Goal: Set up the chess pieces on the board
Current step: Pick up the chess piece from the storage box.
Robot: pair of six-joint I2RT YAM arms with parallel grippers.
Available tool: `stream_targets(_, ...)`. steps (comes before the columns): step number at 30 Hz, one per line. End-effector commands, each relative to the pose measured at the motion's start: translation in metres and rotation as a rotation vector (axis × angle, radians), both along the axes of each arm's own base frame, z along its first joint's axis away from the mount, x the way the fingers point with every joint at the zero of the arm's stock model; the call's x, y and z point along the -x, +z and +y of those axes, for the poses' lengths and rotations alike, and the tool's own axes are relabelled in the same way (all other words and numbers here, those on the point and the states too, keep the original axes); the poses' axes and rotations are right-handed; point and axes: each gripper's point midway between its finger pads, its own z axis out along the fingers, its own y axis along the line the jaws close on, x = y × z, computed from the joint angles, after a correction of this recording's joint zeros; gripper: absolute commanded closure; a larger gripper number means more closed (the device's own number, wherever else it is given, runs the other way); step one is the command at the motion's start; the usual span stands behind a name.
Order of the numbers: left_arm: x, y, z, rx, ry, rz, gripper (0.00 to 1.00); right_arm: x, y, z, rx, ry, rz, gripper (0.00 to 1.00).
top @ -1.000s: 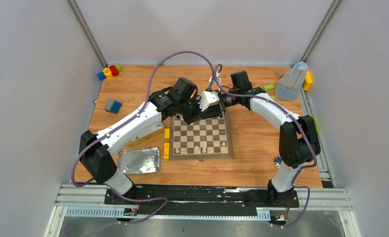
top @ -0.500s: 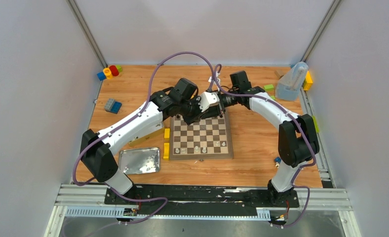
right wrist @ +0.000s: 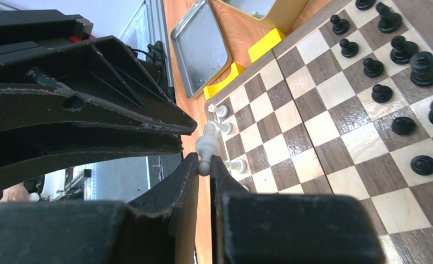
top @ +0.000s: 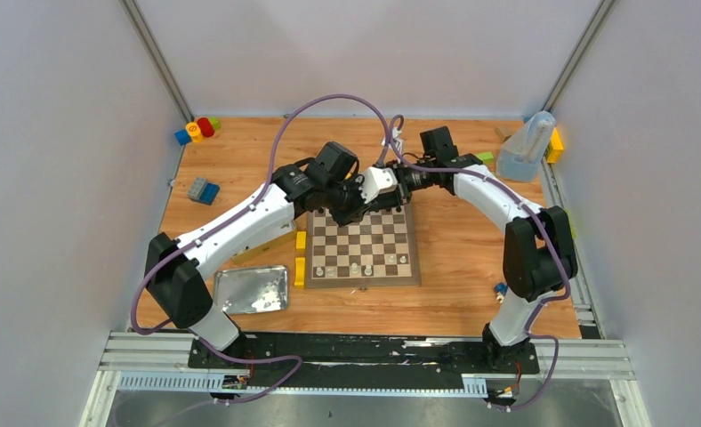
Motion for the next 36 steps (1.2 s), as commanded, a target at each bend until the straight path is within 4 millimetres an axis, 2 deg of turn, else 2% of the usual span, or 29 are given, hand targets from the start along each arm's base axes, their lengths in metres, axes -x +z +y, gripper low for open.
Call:
stream_targets(1, 0.002, 0.008, -0.007, 0.020, -0.030, -0.028, 0.68, -0.003, 0.025, -0.009, -0.034, -0.005, -0.100, 1.00)
stream_targets(5, -0.001, 0.008, -0.005, 0.018, -0.019, -0.042, 0.67, 0.000, 0.024, -0.013, -0.031, -0.006, -0.100, 1.00)
stream_targets(11, -0.015, 0.014, 0.000, 0.028, 0.020, -0.119, 0.54, 0.006, 0.023, -0.019, -0.058, 0.011, -0.077, 1.00)
stream_targets(13, -0.018, 0.019, 0.003, 0.065, 0.030, -0.109, 0.50, 0.009, 0.026, -0.023, -0.077, 0.015, -0.070, 1.00)
stream_targets(14, -0.013, 0.023, 0.000, 0.105, 0.016, -0.080, 0.48, 0.009, 0.029, -0.025, -0.088, 0.017, -0.070, 1.00)
stream_targets(15, -0.019, 0.025, 0.005, 0.127, 0.034, -0.067, 0.48, 0.010, 0.031, -0.027, -0.097, 0.018, -0.068, 1.00)
stream_targets(20, -0.015, 0.051, 0.010, 0.339, 0.010, 0.087, 0.47, 0.013, 0.047, -0.036, -0.147, 0.023, -0.074, 1.00)
stream_targets(25, 0.002, 0.079, 0.002, 0.476, -0.082, 0.174, 0.46, 0.007, 0.067, -0.041, -0.177, 0.002, -0.074, 1.00)
stream_targets(28, -0.002, 0.093, 0.003, 0.566, -0.042, 0.251, 0.46, 0.000, 0.081, -0.043, -0.188, -0.024, -0.071, 1.00)
stream_targets(30, -0.012, 0.110, 0.002, 0.658, -0.030, 0.281, 0.47, -0.006, 0.092, -0.043, -0.196, -0.042, -0.078, 1.00)
stream_targets(33, -0.016, 0.124, 0.002, 0.753, -0.002, 0.409, 0.49, -0.015, 0.108, -0.044, -0.210, -0.072, -0.074, 1.00)
stream_targets(36, -0.026, 0.136, 0.001, 0.828, 0.005, 0.429, 0.50, -0.023, 0.119, -0.045, -0.229, -0.093, -0.068, 1.00)
